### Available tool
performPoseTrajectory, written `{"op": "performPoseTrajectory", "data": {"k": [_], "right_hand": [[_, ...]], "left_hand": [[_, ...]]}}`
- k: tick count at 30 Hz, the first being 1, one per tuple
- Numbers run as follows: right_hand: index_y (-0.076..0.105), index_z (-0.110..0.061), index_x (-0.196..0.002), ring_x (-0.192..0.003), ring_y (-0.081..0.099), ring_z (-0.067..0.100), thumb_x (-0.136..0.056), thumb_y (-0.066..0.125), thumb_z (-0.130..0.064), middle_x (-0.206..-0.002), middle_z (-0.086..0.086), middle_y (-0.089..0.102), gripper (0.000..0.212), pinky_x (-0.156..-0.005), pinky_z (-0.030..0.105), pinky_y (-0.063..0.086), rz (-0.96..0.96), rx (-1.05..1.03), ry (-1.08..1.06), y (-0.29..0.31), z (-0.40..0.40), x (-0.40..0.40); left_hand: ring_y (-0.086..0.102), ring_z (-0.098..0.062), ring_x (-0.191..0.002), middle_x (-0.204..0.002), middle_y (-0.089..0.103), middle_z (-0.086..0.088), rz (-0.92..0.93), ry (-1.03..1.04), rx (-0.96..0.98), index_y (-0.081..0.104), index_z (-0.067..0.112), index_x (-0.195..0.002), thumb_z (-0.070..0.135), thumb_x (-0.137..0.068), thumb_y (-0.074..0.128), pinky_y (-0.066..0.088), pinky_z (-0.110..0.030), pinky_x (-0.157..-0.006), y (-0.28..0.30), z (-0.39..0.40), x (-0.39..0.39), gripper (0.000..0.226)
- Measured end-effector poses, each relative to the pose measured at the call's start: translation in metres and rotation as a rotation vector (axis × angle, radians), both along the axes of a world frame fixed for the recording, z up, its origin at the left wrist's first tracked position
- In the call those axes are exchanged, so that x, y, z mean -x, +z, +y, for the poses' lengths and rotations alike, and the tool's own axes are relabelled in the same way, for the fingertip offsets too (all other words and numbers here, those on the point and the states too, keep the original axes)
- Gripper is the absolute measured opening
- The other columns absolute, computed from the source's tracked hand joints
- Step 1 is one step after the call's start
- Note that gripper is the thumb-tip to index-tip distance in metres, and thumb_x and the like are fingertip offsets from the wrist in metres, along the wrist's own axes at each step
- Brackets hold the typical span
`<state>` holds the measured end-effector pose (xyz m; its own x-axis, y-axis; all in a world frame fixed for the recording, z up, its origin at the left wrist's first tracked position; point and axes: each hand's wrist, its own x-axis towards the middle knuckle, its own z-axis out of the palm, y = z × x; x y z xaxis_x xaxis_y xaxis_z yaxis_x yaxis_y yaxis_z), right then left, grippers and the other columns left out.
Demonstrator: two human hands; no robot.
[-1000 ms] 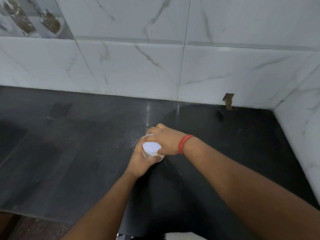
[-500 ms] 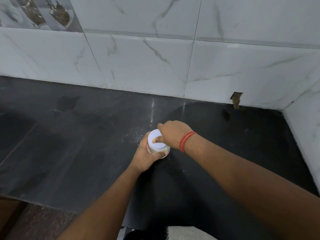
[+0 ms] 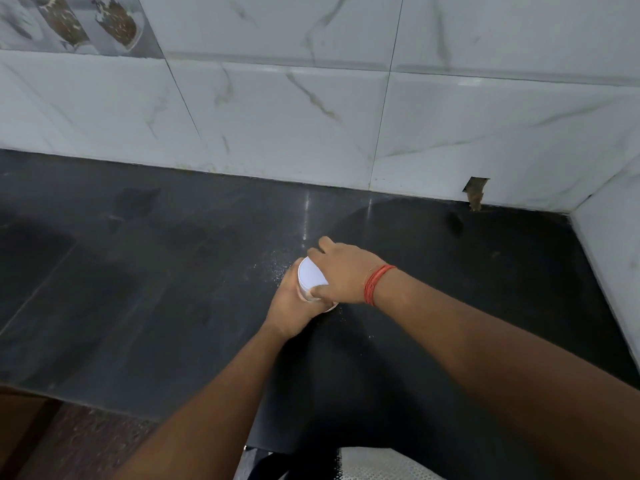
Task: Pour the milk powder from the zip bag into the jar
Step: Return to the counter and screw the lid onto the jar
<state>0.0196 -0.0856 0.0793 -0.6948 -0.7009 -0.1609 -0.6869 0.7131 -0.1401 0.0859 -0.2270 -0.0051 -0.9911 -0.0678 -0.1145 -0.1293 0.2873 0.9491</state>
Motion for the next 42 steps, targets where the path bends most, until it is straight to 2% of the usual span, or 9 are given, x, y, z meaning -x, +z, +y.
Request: {"op": "performPoseTrajectory", "data": {"k": [2, 7, 13, 21, 26, 30, 33, 37, 42], "right_hand": [[0.051, -0.012, -0.124, -0.095, 0.060, 0.028, -0.084, 0.055, -0.062, -0.117, 0.007, 0.050, 0.065, -0.070, 0.035, 0.044, 0.061, 0.027, -0.117, -0.007, -0.004, -0.010], [0.051, -0.012, -0.124, -0.095, 0.063, 0.028, -0.083, 0.048, -0.073, -0.116, 0.007, 0.056, 0.074, -0.066, 0.036, 0.043, 0.198, -0.007, -0.270, -0.013, -0.017, -0.020], [0.052, -0.013, -0.126, -0.100, 0.061, 0.026, -0.081, 0.058, -0.066, -0.118, 0.006, 0.056, 0.069, -0.075, 0.038, 0.049, 0.088, -0.052, -0.062, 0.002, 0.002, 0.000], [0.048, -0.014, -0.131, -0.108, 0.056, 0.025, -0.083, 0.059, -0.061, -0.124, 0.005, 0.055, 0.068, -0.085, 0.033, 0.045, 0.044, 0.213, -0.228, -0.025, 0.011, -0.016], [0.043, -0.017, -0.145, -0.125, 0.046, 0.020, -0.097, 0.053, -0.048, -0.133, 0.003, 0.046, 0.058, -0.106, 0.037, 0.041, -0.320, 0.610, -0.578, -0.044, 0.022, -0.027], [0.057, -0.036, -0.116, -0.113, 0.053, 0.008, -0.104, 0.043, -0.041, -0.131, -0.003, 0.052, 0.020, -0.104, 0.032, 0.042, -0.583, 1.065, -0.916, -0.058, 0.019, -0.044], [0.059, -0.043, -0.100, -0.111, 0.056, -0.001, -0.105, 0.040, -0.042, -0.130, -0.006, 0.061, 0.019, -0.107, 0.035, 0.044, -0.718, 1.152, -0.903, -0.064, 0.017, -0.054], [0.062, -0.027, -0.121, -0.116, 0.062, 0.011, -0.105, 0.042, -0.039, -0.122, -0.006, 0.068, 0.029, -0.107, 0.041, 0.047, -0.712, 1.230, -0.883, -0.070, 0.017, -0.060], [0.061, -0.029, -0.128, -0.117, 0.062, 0.010, -0.105, 0.041, -0.040, -0.124, -0.007, 0.068, 0.033, -0.106, 0.040, 0.048, -0.615, 1.290, -1.000, -0.073, 0.048, -0.066]], "left_hand": [[0.065, -0.016, -0.118, -0.128, 0.066, 0.007, 0.003, 0.006, 0.016, 0.052, 0.033, -0.134, 0.027, -0.064, 0.093, 0.056, -0.047, -0.097, -0.001, 0.000, 0.000, 0.081], [0.061, -0.015, -0.120, -0.131, 0.061, 0.010, 0.011, -0.020, 0.074, 0.049, 0.033, -0.136, 0.033, -0.064, 0.094, 0.055, -0.047, -0.099, 0.001, -0.001, 0.001, 0.086], [0.060, -0.007, -0.121, -0.131, 0.062, 0.015, -0.008, 0.019, 0.033, 0.048, 0.041, -0.136, 0.035, -0.061, 0.092, 0.054, -0.043, -0.101, 0.001, -0.001, -0.003, 0.087], [0.056, -0.016, -0.129, -0.139, 0.058, 0.005, -0.006, -0.021, -0.024, 0.047, 0.032, -0.141, 0.029, -0.064, 0.094, 0.051, -0.048, -0.105, 0.001, -0.001, -0.002, 0.090], [0.044, -0.021, -0.142, -0.153, 0.044, -0.004, -0.078, -0.089, -0.091, 0.027, 0.023, -0.155, 0.032, -0.070, 0.088, 0.039, -0.047, -0.118, -0.001, -0.004, -0.012, 0.105], [0.039, -0.004, -0.144, -0.159, 0.039, 0.009, -0.087, -0.027, -0.144, 0.026, 0.030, -0.158, 0.055, -0.083, 0.068, 0.033, -0.036, -0.122, 0.003, 0.000, -0.026, 0.089], [0.041, 0.000, -0.142, -0.154, 0.046, 0.016, -0.075, 0.084, -0.194, 0.039, 0.034, -0.153, 0.060, -0.096, 0.046, 0.031, -0.038, -0.123, 0.006, 0.009, -0.028, 0.063], [0.053, -0.001, -0.132, -0.141, 0.059, 0.018, -0.088, 0.119, -0.238, 0.048, 0.041, -0.145, 0.055, -0.100, 0.044, 0.039, -0.038, -0.117, 0.009, 0.027, -0.026, 0.047], [0.052, -0.008, -0.134, -0.145, 0.055, 0.011, -0.126, 0.068, -0.245, 0.047, 0.042, -0.147, 0.056, -0.095, 0.049, 0.040, -0.041, -0.117, 0.011, 0.065, -0.017, 0.053]]}}
